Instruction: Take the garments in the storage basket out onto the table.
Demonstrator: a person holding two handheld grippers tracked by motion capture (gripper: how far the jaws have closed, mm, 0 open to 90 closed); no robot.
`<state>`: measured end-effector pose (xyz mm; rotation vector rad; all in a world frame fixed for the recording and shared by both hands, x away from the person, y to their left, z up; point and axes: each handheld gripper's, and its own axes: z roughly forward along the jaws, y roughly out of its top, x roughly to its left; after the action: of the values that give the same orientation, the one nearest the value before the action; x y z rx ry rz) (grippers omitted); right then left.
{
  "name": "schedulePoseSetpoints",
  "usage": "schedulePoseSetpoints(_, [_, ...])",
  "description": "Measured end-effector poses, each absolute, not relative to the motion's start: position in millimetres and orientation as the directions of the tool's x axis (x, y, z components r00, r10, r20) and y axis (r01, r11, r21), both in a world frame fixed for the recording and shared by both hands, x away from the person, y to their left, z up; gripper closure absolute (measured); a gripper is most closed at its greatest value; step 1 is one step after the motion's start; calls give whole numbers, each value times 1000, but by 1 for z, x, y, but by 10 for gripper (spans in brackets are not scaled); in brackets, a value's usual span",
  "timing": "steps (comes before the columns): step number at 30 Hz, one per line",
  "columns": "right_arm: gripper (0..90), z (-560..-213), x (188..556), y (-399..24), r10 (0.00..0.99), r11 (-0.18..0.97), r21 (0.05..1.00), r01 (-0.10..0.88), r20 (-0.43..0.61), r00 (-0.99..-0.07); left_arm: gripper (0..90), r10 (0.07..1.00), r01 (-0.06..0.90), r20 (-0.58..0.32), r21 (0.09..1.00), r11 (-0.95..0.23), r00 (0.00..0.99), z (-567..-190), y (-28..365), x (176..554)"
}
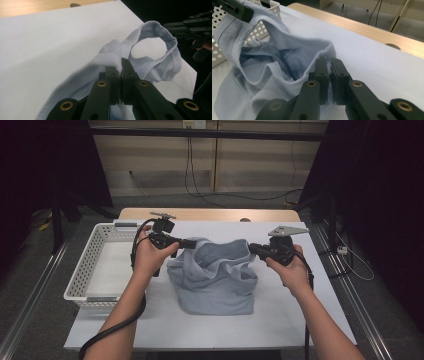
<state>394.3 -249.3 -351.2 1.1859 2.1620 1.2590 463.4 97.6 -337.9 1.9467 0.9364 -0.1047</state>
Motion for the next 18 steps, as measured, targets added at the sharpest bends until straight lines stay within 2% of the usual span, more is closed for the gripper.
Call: schedulePoseSetpoints(18, [860,-340,414,-252,820,270,844,464,52,-571,874,573,650,-428,714,-261,699,-331,101,476])
